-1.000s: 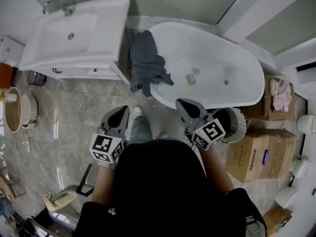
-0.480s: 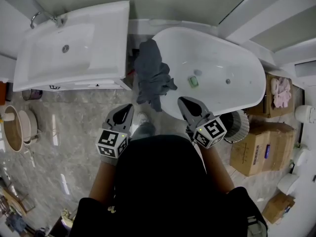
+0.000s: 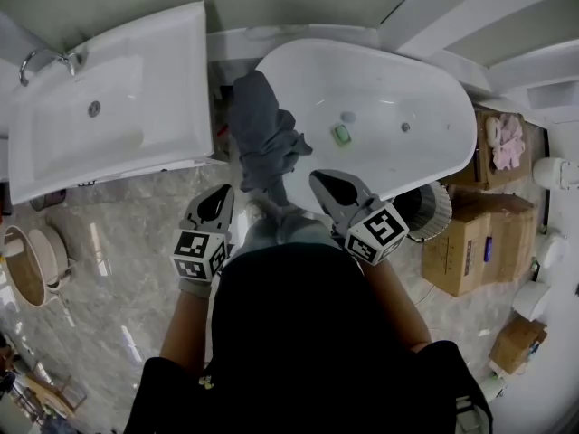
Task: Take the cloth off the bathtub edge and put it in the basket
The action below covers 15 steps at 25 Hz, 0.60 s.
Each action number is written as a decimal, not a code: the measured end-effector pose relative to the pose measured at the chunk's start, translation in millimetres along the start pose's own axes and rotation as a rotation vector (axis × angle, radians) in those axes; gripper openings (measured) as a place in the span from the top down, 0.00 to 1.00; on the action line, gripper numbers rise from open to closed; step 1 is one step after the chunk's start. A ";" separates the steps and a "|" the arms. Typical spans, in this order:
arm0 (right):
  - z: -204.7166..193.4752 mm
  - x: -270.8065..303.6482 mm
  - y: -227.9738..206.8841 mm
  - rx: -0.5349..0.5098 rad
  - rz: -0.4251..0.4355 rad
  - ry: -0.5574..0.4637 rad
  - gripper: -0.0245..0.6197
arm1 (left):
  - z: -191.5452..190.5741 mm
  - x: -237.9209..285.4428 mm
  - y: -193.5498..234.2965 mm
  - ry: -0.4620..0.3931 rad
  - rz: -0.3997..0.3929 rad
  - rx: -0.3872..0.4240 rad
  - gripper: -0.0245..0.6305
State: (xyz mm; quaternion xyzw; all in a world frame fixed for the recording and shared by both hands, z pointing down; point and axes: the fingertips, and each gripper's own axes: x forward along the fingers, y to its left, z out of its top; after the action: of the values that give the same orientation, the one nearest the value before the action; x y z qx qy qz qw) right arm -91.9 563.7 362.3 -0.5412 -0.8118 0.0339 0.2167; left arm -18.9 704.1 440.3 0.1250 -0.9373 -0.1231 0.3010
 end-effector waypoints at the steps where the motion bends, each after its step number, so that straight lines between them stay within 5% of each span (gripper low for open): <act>1: -0.1 -1.2 -3.8 0.003 -0.003 0.002 0.97 | 1.4 4.5 -1.3 0.011 0.005 -0.014 0.94; 9: -11.4 -19.7 -32.9 0.060 -0.053 0.024 0.97 | -37.6 62.7 12.3 0.086 -0.012 -0.077 0.93; 15: -33.8 -43.4 -50.9 0.096 -0.120 0.046 0.97 | -68.9 112.0 20.2 0.204 -0.005 -0.170 0.69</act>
State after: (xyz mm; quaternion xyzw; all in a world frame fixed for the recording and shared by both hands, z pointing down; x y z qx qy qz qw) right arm -108.8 497.9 393.9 -0.4812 -0.8351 0.0473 0.2624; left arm -69.3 677.7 560.5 0.1133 -0.8876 -0.1897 0.4041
